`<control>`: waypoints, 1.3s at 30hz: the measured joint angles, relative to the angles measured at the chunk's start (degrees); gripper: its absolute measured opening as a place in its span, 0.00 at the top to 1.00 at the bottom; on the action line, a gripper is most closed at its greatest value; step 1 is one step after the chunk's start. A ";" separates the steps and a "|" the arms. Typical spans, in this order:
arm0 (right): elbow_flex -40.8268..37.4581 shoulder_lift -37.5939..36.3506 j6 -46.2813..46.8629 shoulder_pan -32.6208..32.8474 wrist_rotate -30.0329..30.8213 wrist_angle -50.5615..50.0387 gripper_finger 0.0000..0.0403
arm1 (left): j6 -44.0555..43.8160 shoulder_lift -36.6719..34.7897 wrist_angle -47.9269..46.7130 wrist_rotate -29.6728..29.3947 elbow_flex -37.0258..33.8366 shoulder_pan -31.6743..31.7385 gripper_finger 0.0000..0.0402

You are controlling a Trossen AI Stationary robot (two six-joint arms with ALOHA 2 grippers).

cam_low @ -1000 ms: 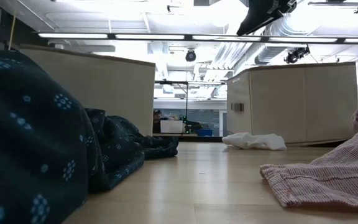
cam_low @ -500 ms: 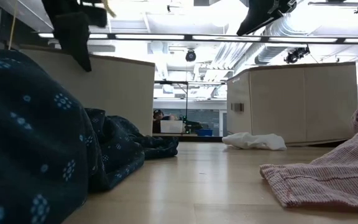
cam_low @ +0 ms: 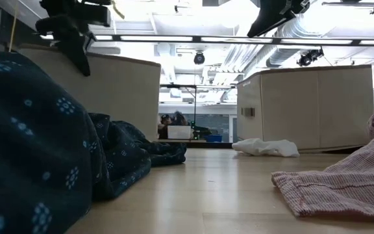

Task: Sort clothes
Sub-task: Adjust the left laundry bin

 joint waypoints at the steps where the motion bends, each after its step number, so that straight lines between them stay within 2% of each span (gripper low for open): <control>1: 0.00 0.00 0.00 0.00 0.01 0.00 0.57 | 0.32 0.24 -1.21 -2.33 0.64 -0.63 0.99; 6: 0.00 0.00 0.00 0.00 0.01 -0.02 0.57 | 1.48 1.35 -5.81 -12.49 3.84 -4.13 1.00; 17: 0.00 0.00 0.00 0.00 0.01 -0.02 0.57 | 3.77 4.69 -10.23 -26.59 8.20 -11.59 1.00; 23: 0.00 0.00 0.00 0.00 0.02 0.00 0.57 | 4.15 8.07 -11.57 -32.04 8.49 -12.99 1.00; 28: 0.00 0.00 0.00 0.00 0.03 0.01 0.57 | -0.88 8.80 -17.30 -33.24 8.48 -10.54 1.00; 32: 0.00 0.00 0.00 0.00 0.03 0.02 0.57 | -3.77 6.24 -16.77 -32.55 6.00 -7.29 1.00; 35: 0.00 0.00 0.00 0.00 0.03 0.01 0.57 | -2.12 3.75 -14.29 -29.45 2.32 -4.66 1.00; 39: 0.00 0.00 0.00 0.00 0.03 0.02 0.57 | 4.63 0.27 -7.62 -26.28 -4.13 -1.83 1.00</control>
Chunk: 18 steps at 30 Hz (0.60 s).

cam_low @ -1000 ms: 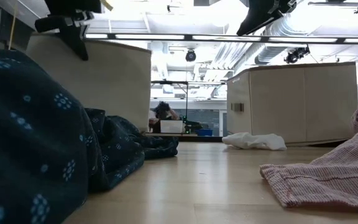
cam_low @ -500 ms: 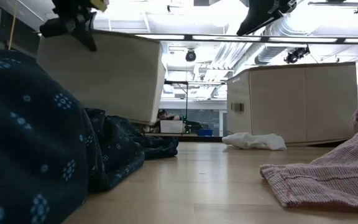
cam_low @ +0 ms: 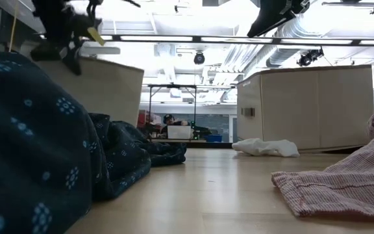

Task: Sort clothes
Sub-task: Adjust the left laundry bin

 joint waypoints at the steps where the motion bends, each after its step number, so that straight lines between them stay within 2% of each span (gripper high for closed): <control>1: 0.00 0.00 0.00 0.00 0.00 -0.02 0.57 | 2.21 -0.76 1.96 0.77 -1.56 0.57 1.00; 8: 0.00 0.00 0.00 0.00 -0.02 0.00 0.57 | 15.39 -3.06 11.83 2.67 -8.38 1.52 1.00; 18: 0.00 0.00 0.00 0.00 -0.02 0.00 0.57 | 18.58 -3.18 12.04 3.93 -8.44 2.22 0.98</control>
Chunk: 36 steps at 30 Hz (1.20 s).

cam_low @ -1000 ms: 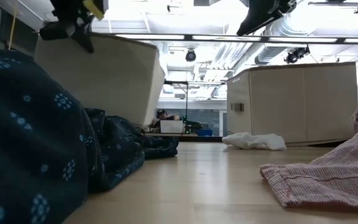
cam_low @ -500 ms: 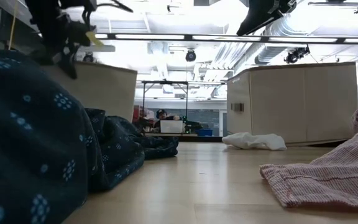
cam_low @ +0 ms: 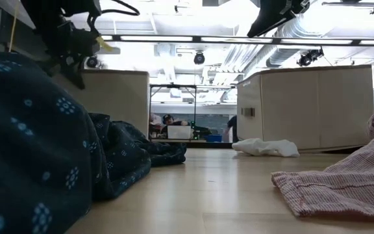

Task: Sort clothes
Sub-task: Adjust the left laundry bin, then put the pair of white socks into the right laundry bin

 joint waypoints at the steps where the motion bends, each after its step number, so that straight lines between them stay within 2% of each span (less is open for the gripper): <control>1: 0.00 0.00 0.00 0.00 -0.03 0.00 0.57 | 0.03 0.00 -0.24 0.00 -0.02 0.00 0.97; 6: 0.00 0.00 0.01 0.00 -0.20 -0.02 0.57 | -0.14 -1.61 -1.30 0.67 0.08 0.07 0.84; 11: 0.00 0.00 0.00 0.00 -0.61 -0.13 0.57 | -4.14 -6.63 -1.27 1.05 3.00 0.02 0.70; 16: 0.00 0.00 -0.43 0.00 -1.87 -0.20 0.57 | -9.72 -12.10 -0.96 0.93 7.07 -0.02 0.64; 20: 0.00 0.01 -4.09 -0.99 -9.54 -0.28 0.57 | -20.34 -15.30 -0.70 1.14 9.00 -0.15 0.63; 23: -0.10 0.83 -6.40 -3.47 -15.49 -0.20 0.57 | -28.01 -16.83 -0.72 3.76 9.07 -1.03 0.63; 28: -7.62 2.72 -11.21 -9.28 -22.93 5.89 0.57 | -38.47 -16.59 -0.28 8.55 8.65 -4.09 0.63; 32: -14.31 4.61 -15.14 -15.71 -32.20 12.27 0.57 | -41.63 -15.75 -0.41 9.17 6.89 -6.61 0.63; 36: -18.79 7.20 -15.73 -20.61 -37.05 19.23 0.57 | -42.25 -14.87 -0.54 9.42 5.29 -8.26 0.63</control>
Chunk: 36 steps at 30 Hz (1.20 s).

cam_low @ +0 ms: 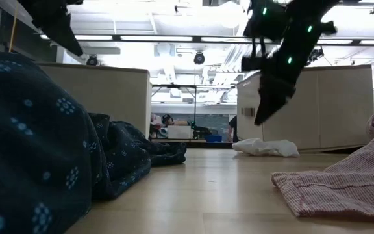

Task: Sort clothes
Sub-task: Put the pair of white socks into the right laundry bin

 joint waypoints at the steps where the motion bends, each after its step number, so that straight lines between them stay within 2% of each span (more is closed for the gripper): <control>1: -0.71 0.63 -0.16 -0.84 -0.36 1.10 0.57 | -0.18 0.33 0.16 0.01 -0.17 -0.37 0.63; 3: -1.80 2.02 -0.03 -2.07 -0.87 2.96 0.57 | -0.50 0.90 0.16 0.08 -0.29 -0.93 0.63; 6: -2.29 4.71 0.25 -3.20 -5.02 4.07 0.61 | -0.88 1.78 0.23 0.14 -0.29 -1.74 0.63; 10: -2.52 9.37 -0.14 -3.59 -10.56 6.91 0.72 | -1.53 2.58 0.24 0.17 -0.29 -2.74 0.63; 15: -0.70 12.74 -1.57 -2.18 -14.62 9.98 0.94 | -2.08 3.07 0.26 0.13 -0.29 -4.04 0.63; 17: 0.68 12.63 -2.64 -0.58 -15.11 9.58 0.97 | -2.08 3.13 0.22 0.14 -0.29 -4.45 0.63; 19: 2.49 11.77 -3.39 1.10 -13.66 7.06 0.97 | -2.08 3.13 0.22 0.15 -0.29 -4.83 0.63; 21: 5.66 9.78 -4.87 2.84 -10.49 5.42 0.98 | -2.10 3.13 0.22 0.14 -0.29 -5.20 0.63; 23: 9.00 6.98 -6.15 4.72 -4.57 2.36 0.99 | -2.08 3.13 0.24 0.13 -0.29 -5.55 0.63; 30: 20.31 -3.01 -12.13 10.57 23.61 -10.81 0.99 | -2.10 3.15 0.24 0.11 -0.29 -6.66 0.63; 34: 22.46 -8.43 -17.39 8.88 38.83 -14.54 0.99 | -2.54 3.15 0.22 0.09 -0.29 -7.02 0.63; 36: 22.72 -11.70 -19.88 6.09 43.72 -14.62 0.99 | -2.88 3.15 0.22 0.09 -0.29 -7.02 0.63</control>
